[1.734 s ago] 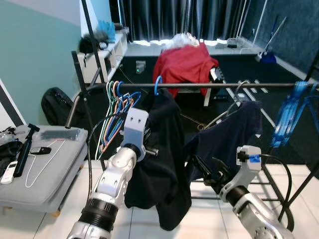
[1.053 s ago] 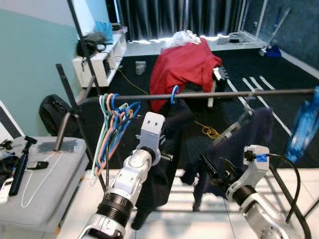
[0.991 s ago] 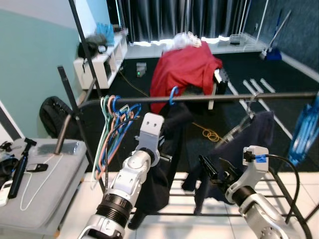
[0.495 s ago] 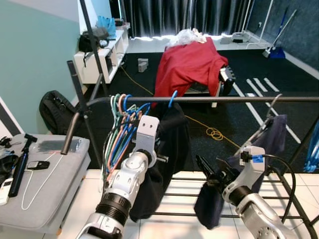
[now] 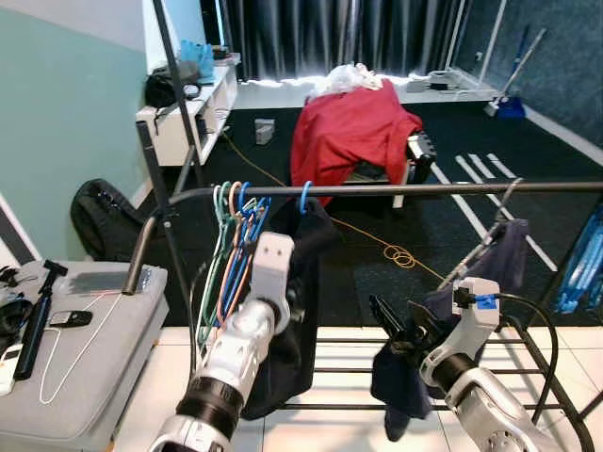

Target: Hang hanger

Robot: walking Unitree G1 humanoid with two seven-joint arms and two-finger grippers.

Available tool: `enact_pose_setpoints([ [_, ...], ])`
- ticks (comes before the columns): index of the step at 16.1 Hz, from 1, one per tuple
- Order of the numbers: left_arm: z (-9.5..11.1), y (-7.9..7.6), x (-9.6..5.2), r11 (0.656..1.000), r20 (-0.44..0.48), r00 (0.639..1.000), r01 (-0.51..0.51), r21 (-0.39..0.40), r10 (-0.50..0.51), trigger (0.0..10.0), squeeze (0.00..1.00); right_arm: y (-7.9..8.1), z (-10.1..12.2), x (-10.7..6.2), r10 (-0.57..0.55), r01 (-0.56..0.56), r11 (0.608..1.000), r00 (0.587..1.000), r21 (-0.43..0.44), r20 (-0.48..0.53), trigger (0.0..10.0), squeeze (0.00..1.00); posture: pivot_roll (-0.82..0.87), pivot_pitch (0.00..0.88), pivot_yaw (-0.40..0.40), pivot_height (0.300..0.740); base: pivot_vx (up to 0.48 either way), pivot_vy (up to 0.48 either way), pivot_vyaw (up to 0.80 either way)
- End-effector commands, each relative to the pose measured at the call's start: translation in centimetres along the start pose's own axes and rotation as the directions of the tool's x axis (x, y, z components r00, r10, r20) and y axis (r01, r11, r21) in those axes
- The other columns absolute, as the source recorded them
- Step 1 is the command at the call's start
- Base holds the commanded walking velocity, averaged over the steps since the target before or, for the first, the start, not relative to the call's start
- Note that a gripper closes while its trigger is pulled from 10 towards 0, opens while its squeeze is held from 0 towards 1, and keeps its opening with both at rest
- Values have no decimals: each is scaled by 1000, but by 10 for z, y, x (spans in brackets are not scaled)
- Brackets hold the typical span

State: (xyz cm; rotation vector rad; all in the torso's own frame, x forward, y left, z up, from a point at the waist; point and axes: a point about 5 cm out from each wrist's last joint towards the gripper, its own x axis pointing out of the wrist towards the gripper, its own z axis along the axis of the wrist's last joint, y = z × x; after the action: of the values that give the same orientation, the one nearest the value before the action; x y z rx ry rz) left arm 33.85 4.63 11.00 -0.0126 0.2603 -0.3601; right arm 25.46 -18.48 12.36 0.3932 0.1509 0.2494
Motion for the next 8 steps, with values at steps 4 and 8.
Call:
enact_pose_setpoints([
  [4,0,-8,-12,991,40,990,135,17,-135,10000,1000,0,-1,-2,-3,3,1000,1000,7,-7,10000,0,-178,0,34,740,0,0,0],
  [8,2,1,-21,988,75,985,150,43,-153,10000,1000,-1,0,-3,-8,8,1000,1000,5,3,10000,0,-172,0,34,740,0,0,0],
])
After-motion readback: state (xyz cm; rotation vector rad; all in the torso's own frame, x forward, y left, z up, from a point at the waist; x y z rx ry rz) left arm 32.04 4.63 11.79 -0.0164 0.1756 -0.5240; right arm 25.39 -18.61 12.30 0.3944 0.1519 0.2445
